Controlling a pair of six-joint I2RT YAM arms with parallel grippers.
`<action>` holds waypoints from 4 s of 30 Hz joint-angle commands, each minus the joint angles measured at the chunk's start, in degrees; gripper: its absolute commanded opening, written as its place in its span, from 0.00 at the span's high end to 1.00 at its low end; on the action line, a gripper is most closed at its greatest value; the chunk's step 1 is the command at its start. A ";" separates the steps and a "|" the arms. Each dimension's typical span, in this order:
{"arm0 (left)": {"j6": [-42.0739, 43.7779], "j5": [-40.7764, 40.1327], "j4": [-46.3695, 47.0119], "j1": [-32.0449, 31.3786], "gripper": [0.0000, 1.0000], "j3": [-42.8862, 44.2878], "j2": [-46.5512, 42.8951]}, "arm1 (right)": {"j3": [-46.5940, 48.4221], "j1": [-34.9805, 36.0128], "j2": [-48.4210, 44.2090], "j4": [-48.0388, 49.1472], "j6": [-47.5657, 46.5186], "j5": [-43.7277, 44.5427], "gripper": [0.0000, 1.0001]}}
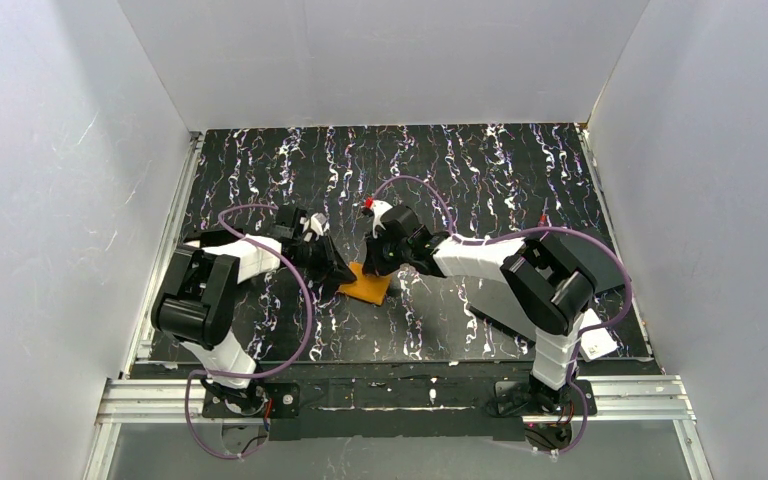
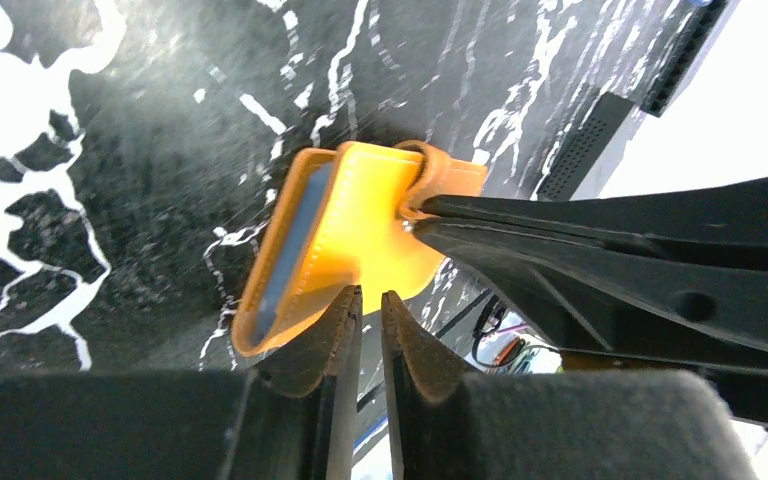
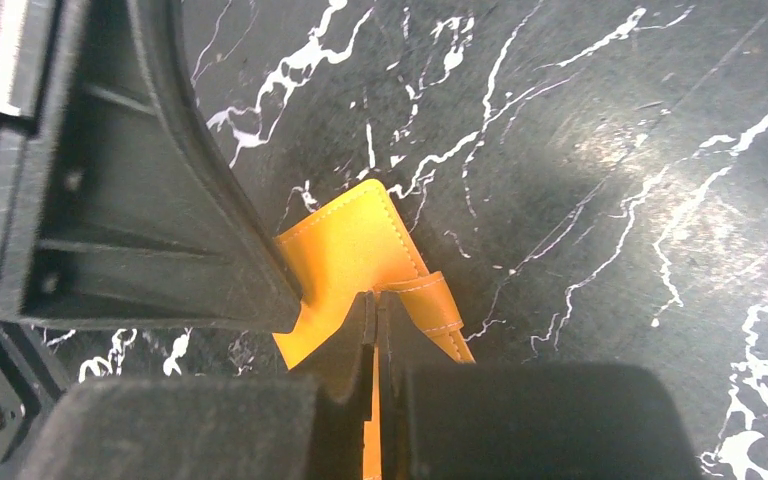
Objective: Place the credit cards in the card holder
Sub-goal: Close the card holder at the center of the board.
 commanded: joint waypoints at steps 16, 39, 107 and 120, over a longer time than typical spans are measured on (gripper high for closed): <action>1.92 -4.33 -0.59 -0.16 0.92 -2.93 5.15 | -1.59 -4.72 -0.24 -3.86 -10.66 -13.32 0.99; 2.78 -4.42 -1.53 -0.11 0.92 -1.96 5.95 | -5.45 -0.82 -1.16 -6.17 -21.40 -2.28 0.99; 3.12 -3.85 -1.70 -0.16 0.93 -1.47 6.73 | -11.51 2.91 0.11 -10.19 -26.86 9.18 0.99; 3.24 -3.76 -2.08 -0.11 0.93 -1.33 6.59 | -9.54 6.98 2.36 -16.17 -19.69 15.29 0.95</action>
